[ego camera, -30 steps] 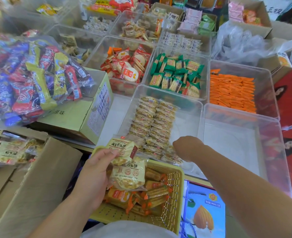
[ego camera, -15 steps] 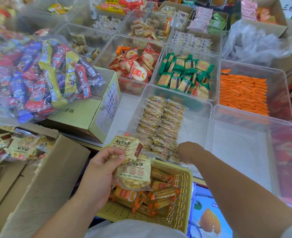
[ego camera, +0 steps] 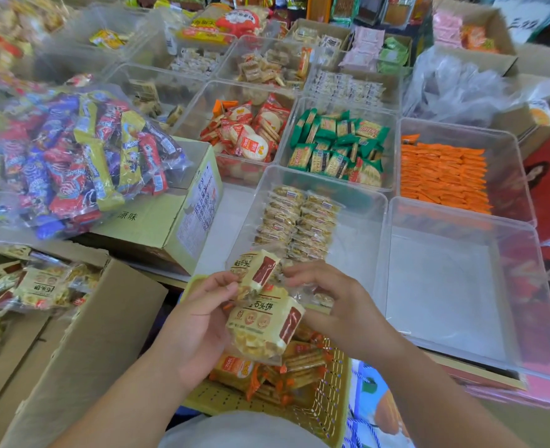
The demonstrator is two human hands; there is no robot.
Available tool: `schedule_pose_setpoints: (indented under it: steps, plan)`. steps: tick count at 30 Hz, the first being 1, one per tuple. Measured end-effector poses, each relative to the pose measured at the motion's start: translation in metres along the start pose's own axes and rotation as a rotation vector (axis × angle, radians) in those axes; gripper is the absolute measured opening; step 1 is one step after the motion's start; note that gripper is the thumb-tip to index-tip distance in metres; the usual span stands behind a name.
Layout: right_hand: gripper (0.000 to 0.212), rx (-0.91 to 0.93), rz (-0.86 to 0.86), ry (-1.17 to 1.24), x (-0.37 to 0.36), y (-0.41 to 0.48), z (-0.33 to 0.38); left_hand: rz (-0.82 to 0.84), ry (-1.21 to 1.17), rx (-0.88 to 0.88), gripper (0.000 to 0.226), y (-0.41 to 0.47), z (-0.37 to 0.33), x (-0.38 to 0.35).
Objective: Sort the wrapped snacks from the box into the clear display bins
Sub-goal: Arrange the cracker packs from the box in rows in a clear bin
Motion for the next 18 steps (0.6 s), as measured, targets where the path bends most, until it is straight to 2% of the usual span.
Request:
schedule_pose_setpoints:
  steps: [5,9,12,14,18]
  plan:
    - [0.009,0.001,0.015,0.109,0.004,-0.011,0.007,0.014,0.034,0.018,0.011,0.001,0.003,-0.002]
    - [0.011,-0.16,0.048,0.28,0.009,-0.02,-0.003,-0.135,0.22,-0.031,0.025,0.001,0.006,-0.002]
    - [0.014,-0.275,-0.064,0.262,0.029,-0.022,-0.013,-0.244,0.273,-0.031,0.011,0.001,0.01,0.006]
    - [0.02,-0.357,-0.164,0.189,0.049,-0.019,-0.021,-0.276,0.292,-0.045,0.01,0.002,0.01,0.012]
    - [0.02,-0.434,-0.29,-0.136,0.087,0.002,-0.031,-0.281,0.28,-0.068,0.014,0.001,0.01,0.013]
Point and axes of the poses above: each hand's wrist, its own y-axis towards the middle knuckle, its own x-axis out of the back of the hand, z = x × y, the point moved 2 cm from there along y, towards the middle knuckle, and after that the axes turned 9 degrees about y, right-handed, at the moved point
